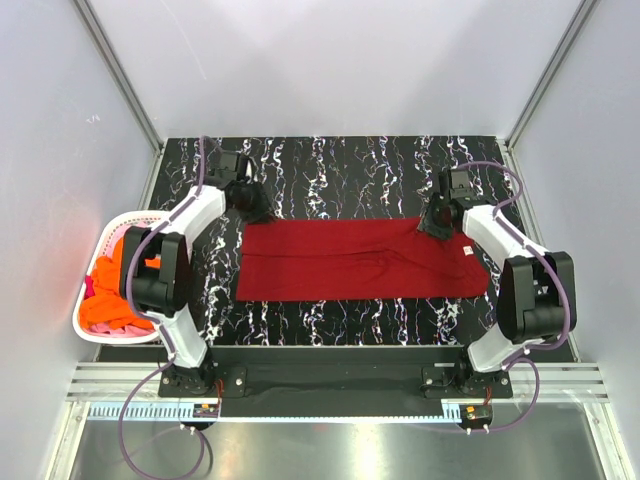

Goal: Fold and stack the t-shirts
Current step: Fold the tshirt

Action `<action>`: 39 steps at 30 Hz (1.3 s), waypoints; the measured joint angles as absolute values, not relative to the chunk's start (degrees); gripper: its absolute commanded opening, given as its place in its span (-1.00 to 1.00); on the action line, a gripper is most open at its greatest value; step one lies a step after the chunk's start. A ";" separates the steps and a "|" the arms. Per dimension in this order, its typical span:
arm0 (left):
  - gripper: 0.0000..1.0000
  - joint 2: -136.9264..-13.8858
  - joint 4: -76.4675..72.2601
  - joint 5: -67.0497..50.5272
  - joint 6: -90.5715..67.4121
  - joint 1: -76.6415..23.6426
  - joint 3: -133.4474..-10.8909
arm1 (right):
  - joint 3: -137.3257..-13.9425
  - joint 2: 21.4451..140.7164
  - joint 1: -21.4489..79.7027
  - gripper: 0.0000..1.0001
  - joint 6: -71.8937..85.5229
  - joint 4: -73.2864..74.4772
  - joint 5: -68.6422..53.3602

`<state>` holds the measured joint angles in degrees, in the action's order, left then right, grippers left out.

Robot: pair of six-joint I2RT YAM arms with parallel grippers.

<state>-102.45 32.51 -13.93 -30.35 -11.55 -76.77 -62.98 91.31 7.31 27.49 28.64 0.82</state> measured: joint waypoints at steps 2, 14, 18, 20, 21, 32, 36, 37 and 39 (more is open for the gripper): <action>-0.44 -102.45 30.33 -19.11 -30.48 -12.49 -76.12 | -64.18 91.98 6.94 -0.04 25.43 29.89 0.30; -0.44 -102.56 25.12 -35.44 -31.97 -14.20 -69.06 | -79.13 106.63 3.68 -0.02 5.96 35.00 -16.08; -0.42 -102.72 25.28 -37.52 -31.24 -13.63 -67.96 | -81.36 109.60 3.68 0.01 2.11 36.45 -17.72; -0.42 -102.69 25.85 -37.74 -30.30 -13.50 -67.88 | -81.69 110.54 3.68 0.01 0.82 36.80 -18.02; -0.42 -102.69 26.04 -37.78 -29.85 -13.50 -67.88 | -81.80 111.02 3.68 0.01 0.27 36.97 -18.31; -0.43 -102.67 27.35 -39.27 -27.38 -13.50 -66.98 | -81.91 113.47 3.68 -0.07 -1.93 37.50 -19.20; -0.43 -102.67 27.35 -39.27 -27.05 -13.50 -66.98 | -81.71 113.47 3.68 -0.14 -2.04 37.32 -19.42; -0.44 -102.67 27.33 -39.27 -27.00 -13.50 -66.98 | -81.60 113.47 3.68 -0.12 -2.04 37.28 -19.68; -0.44 -102.67 27.35 -39.27 -26.98 -13.50 -66.98 | -81.23 113.47 3.68 -0.07 -2.02 37.26 -20.18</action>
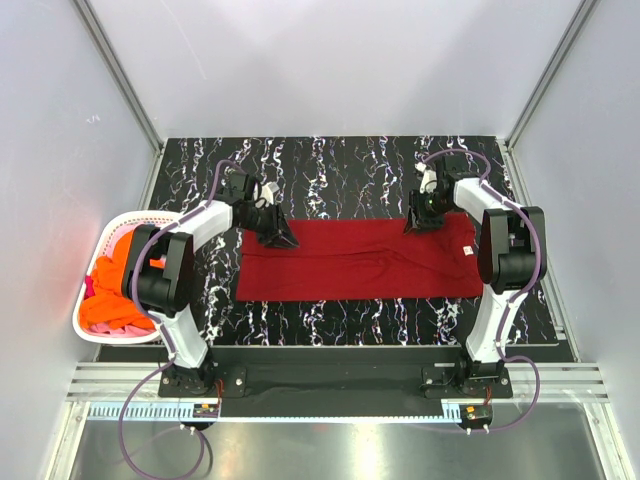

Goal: Fold and stack the t-shirts
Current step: Fold the tshirt

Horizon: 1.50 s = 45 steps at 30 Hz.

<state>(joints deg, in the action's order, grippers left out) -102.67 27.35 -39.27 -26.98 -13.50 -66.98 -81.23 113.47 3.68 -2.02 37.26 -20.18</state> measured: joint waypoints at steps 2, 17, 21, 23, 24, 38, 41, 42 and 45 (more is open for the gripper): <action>-0.44 -102.67 27.35 -39.29 -26.98 -13.50 -66.98 | -80.88 113.47 3.68 -0.03 -2.07 37.23 -20.29; -0.46 -102.35 27.35 -39.27 -26.98 -13.50 -66.98 | -77.25 109.95 4.03 -1.00 0.16 36.88 -20.18; -0.46 -102.32 27.35 -39.24 -26.98 -13.45 -66.98 | -73.14 104.16 5.56 -1.00 3.36 36.86 -18.61; -0.46 -102.26 27.35 -39.22 -26.98 -13.39 -66.98 | -70.91 100.73 7.18 -1.00 5.39 36.80 -17.87; -0.46 -102.17 27.38 -39.20 -26.98 -13.39 -66.98 | -69.82 99.09 8.10 -1.00 6.66 36.60 -17.47; -0.46 -102.21 28.42 -35.90 -26.72 -12.84 -67.48 | -54.52 89.49 18.04 -0.97 25.19 32.62 -6.98; -0.46 -103.81 29.28 -34.00 -26.50 -11.70 -68.53 | -53.41 88.60 18.61 -0.75 27.33 31.75 -6.28; -0.46 -104.44 29.61 -33.39 -26.44 -11.27 -68.90 | -53.30 88.29 18.63 -0.66 27.62 31.51 -6.24; -0.46 -106.39 30.68 -31.92 -26.35 -10.02 -70.22 | -53.21 87.24 18.68 -0.32 29.19 30.83 -7.01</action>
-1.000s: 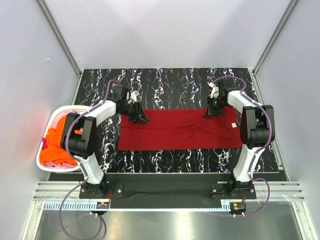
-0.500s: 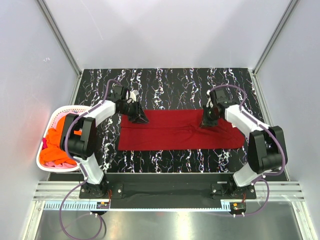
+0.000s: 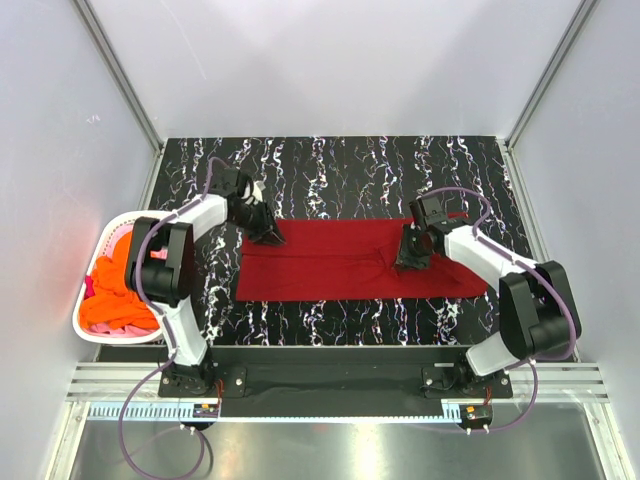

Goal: Fold and stack the t-shirts
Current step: Fold the tshirt

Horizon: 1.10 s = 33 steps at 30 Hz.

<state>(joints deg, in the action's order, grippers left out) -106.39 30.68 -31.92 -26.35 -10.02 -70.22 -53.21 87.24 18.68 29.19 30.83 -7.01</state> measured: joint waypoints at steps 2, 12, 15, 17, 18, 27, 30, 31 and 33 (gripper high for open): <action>-0.46 -107.68 31.29 -30.92 -26.33 -9.34 -71.37 | -53.10 86.17 18.70 -0.27 30.37 30.65 -7.14; -0.46 -113.49 33.67 -25.36 -25.71 -8.27 -80.82 | -58.54 87.83 8.97 -0.27 29.71 31.11 -2.48; -0.46 -115.81 34.04 -23.81 -25.65 -8.27 -83.11 | -62.26 90.45 1.85 -0.24 28.40 30.55 -0.67; -0.47 -117.32 34.24 -23.05 -25.65 -8.27 -84.20 | -64.58 92.40 -1.45 -0.23 26.92 29.54 -0.62; -0.47 -118.13 34.41 -22.55 -25.65 -8.27 -84.66 | -65.76 93.67 -2.70 -0.24 26.28 28.99 -0.99; -0.50 -122.02 35.86 -21.50 -25.98 -7.62 -88.27 | -73.49 107.35 -9.85 -0.28 23.33 24.29 -3.16; -0.50 -122.58 36.36 -21.69 -26.22 -7.27 -89.10 | -74.00 109.80 -11.11 -0.28 22.63 23.05 -4.23; -0.50 -122.80 36.45 -21.82 -26.37 -7.09 -89.41 | -74.32 110.56 -11.33 -0.28 22.46 22.68 -4.58; -0.51 -123.20 36.53 -21.98 -26.59 -6.79 -89.95 | -75.66 112.92 -11.60 -0.37 22.09 21.63 -5.41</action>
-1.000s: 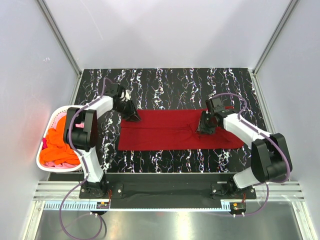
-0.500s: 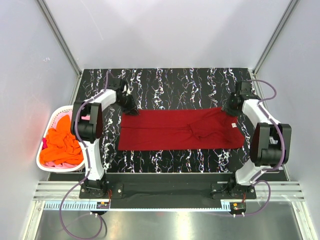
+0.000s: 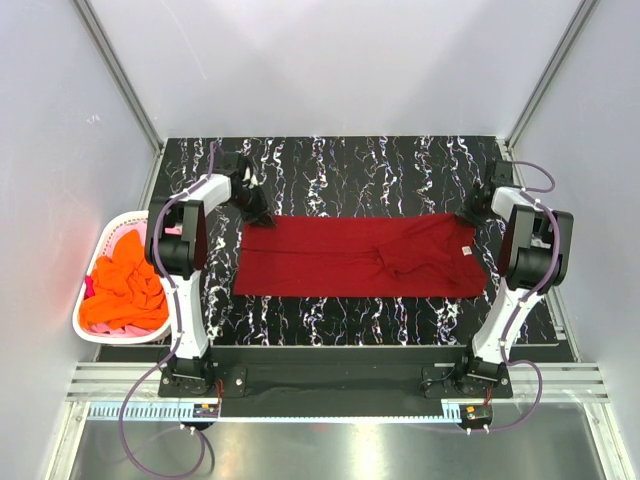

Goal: Fold and stack the t-shirts
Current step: Fold the tshirt

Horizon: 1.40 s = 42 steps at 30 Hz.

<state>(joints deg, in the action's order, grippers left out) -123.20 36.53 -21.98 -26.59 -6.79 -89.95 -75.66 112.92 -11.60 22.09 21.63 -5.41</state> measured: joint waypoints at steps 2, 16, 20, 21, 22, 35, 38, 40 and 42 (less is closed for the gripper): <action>-0.51 -123.48 36.53 -22.31 -26.92 -6.44 -90.24 | -77.01 114.87 -11.60 -0.58 21.69 20.82 -5.69; -0.57 -124.36 34.70 -21.76 -32.64 -5.65 -91.11 | -79.35 116.84 -13.23 -0.89 24.67 20.23 -3.36; -0.54 -124.36 34.17 -21.87 -33.10 -5.65 -91.09 | -78.78 116.55 -13.37 -0.59 26.00 19.40 -4.97; -0.53 -124.36 34.06 -22.04 -33.10 -5.65 -91.09 | -78.91 116.55 -13.45 -0.44 26.00 19.44 -5.87; -0.53 -124.36 33.93 -22.28 -33.08 -5.63 -91.09 | -79.22 116.55 -13.52 -0.39 26.30 19.66 -6.81; -0.38 -115.50 33.19 -24.56 -31.24 -6.07 -88.75 | -71.20 104.09 -13.89 -0.13 29.39 20.91 -11.75; -0.28 -113.01 32.84 -25.65 -30.55 -9.06 -88.71 | -66.50 101.80 -13.89 -0.15 29.91 21.41 -11.84; -0.23 -111.39 32.12 -26.13 -30.46 -12.47 -88.20 | -63.13 99.55 -13.89 -0.18 31.14 23.29 -11.51; -0.21 -109.51 30.17 -27.24 -31.24 -17.26 -86.72 | -60.20 96.84 -13.89 -0.21 32.86 25.98 -11.07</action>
<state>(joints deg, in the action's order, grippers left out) -109.51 30.17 -27.24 -31.24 -17.26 -86.72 -60.20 96.84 -13.89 32.86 25.98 -11.07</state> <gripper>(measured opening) 0.380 0.409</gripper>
